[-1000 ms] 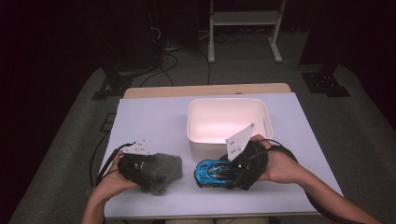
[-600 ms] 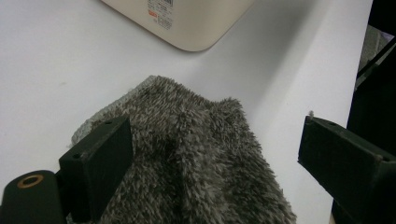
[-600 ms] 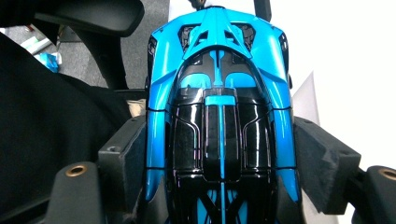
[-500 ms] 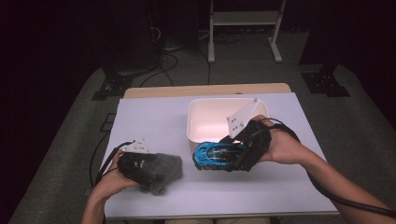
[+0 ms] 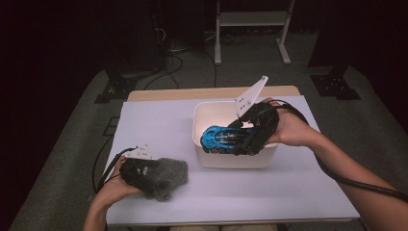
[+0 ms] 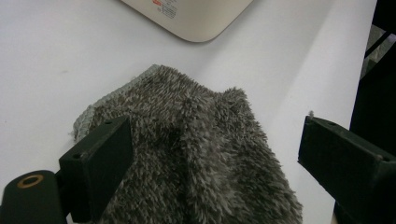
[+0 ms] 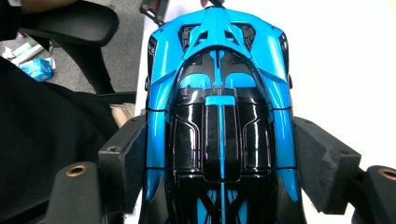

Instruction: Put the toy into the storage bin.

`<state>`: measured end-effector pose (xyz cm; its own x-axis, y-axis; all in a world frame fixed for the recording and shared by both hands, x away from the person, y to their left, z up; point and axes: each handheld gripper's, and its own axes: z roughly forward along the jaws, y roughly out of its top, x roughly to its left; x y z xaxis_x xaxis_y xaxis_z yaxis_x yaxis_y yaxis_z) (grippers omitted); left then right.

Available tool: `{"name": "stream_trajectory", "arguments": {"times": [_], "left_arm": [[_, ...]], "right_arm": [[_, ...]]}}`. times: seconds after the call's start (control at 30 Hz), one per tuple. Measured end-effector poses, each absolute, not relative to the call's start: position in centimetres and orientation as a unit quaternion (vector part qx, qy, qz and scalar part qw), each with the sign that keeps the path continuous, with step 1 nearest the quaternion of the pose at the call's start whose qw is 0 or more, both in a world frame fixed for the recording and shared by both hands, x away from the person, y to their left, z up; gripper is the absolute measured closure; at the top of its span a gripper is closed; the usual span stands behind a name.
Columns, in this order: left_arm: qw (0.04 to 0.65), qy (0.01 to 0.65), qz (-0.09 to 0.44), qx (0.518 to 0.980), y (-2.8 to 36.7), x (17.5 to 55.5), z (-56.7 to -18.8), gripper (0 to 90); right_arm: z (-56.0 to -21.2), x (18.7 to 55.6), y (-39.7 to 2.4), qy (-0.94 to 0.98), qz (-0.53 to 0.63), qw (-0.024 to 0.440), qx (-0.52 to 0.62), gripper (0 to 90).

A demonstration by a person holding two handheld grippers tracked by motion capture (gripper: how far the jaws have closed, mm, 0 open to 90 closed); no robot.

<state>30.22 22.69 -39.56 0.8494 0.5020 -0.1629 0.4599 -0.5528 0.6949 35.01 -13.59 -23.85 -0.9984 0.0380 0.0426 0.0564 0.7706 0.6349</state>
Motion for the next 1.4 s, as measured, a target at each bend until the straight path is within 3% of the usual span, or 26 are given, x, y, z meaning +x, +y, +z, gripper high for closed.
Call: {"name": "stream_trajectory", "arguments": {"times": [1.4], "left_arm": [[0.385, 0.279, 0.037, 0.879, 23.3, 29.6, -39.5, 9.8]], "right_arm": [[-28.0, 43.3, -14.3, -0.951, -0.300, 0.027, -0.063, 25.1]]}}
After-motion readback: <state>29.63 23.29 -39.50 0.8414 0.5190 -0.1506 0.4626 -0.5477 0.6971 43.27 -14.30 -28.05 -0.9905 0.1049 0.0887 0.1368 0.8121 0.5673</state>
